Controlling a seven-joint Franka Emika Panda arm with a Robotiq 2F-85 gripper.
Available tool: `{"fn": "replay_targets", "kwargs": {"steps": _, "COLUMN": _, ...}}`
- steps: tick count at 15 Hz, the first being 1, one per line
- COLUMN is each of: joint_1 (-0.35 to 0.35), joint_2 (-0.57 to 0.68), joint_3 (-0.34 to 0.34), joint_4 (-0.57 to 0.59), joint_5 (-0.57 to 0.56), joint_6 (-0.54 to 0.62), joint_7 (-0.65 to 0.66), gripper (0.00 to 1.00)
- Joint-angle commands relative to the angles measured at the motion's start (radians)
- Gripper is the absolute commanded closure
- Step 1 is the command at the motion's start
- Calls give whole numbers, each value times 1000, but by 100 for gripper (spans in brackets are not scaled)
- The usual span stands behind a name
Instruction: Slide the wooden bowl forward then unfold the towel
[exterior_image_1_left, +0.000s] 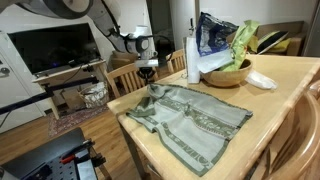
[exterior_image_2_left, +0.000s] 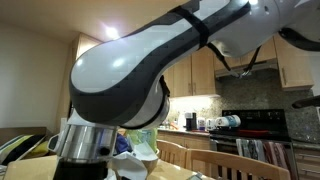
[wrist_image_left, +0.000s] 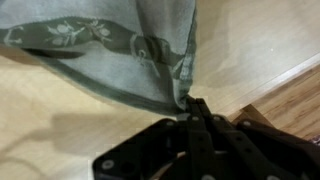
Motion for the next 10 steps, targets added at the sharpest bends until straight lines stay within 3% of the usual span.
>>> {"fn": "replay_targets", "kwargs": {"steps": 1, "joint_1": 6, "joint_2": 42, "joint_3": 0, "joint_4": 72, "joint_5": 17, "joint_6": -12, "joint_7": -9, "gripper": 99}}
{"fn": "replay_targets", "kwargs": {"steps": 10, "joint_1": 8, "joint_2": 134, "joint_3": 3, "joint_4": 167, "joint_5": 16, "joint_6": 185, "joint_7": -3, "gripper": 99}}
